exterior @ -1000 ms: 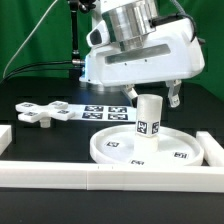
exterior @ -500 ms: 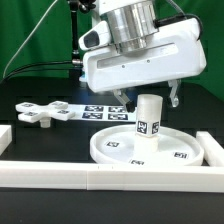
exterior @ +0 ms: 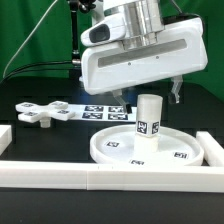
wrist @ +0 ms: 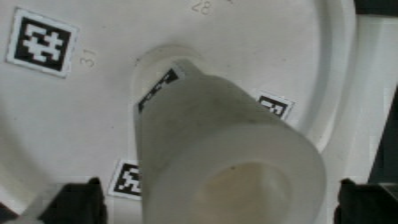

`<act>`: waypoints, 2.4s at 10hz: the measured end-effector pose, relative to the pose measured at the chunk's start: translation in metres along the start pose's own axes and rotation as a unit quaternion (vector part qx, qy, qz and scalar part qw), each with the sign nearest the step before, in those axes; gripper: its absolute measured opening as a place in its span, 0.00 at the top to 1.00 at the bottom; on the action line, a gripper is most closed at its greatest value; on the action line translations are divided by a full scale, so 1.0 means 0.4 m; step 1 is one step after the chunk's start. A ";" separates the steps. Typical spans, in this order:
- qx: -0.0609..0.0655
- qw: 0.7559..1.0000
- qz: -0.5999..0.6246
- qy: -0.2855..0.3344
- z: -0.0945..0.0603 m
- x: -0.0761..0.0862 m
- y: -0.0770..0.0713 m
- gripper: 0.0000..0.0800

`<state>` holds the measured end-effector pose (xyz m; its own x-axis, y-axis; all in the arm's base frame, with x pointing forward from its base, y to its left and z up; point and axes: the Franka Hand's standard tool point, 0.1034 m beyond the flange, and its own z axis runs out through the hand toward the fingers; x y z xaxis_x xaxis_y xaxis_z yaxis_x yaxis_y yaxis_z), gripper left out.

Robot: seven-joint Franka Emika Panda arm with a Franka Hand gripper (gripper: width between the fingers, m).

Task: Assemble round table

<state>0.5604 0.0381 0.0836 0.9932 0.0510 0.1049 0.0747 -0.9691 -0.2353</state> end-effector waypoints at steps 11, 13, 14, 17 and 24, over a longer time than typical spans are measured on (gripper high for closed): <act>-0.025 0.927 -0.374 -0.016 0.011 -0.009 -0.007 0.19; -0.033 0.882 -0.470 -0.024 0.011 -0.007 -0.006 0.19; -0.039 0.864 -0.501 -0.024 0.010 -0.003 -0.006 0.19; -0.045 0.800 -0.598 -0.032 0.013 -0.002 0.003 0.19; -0.046 0.748 -0.661 -0.036 0.018 -0.006 0.013 0.50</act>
Offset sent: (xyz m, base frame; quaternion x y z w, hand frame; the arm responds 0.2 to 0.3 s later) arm 0.0000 0.0000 0.0000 0.0000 0.0000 -0.1938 0.9810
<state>0.5590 0.0348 0.0754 0.0600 0.9892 0.1334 0.9927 -0.0732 0.0960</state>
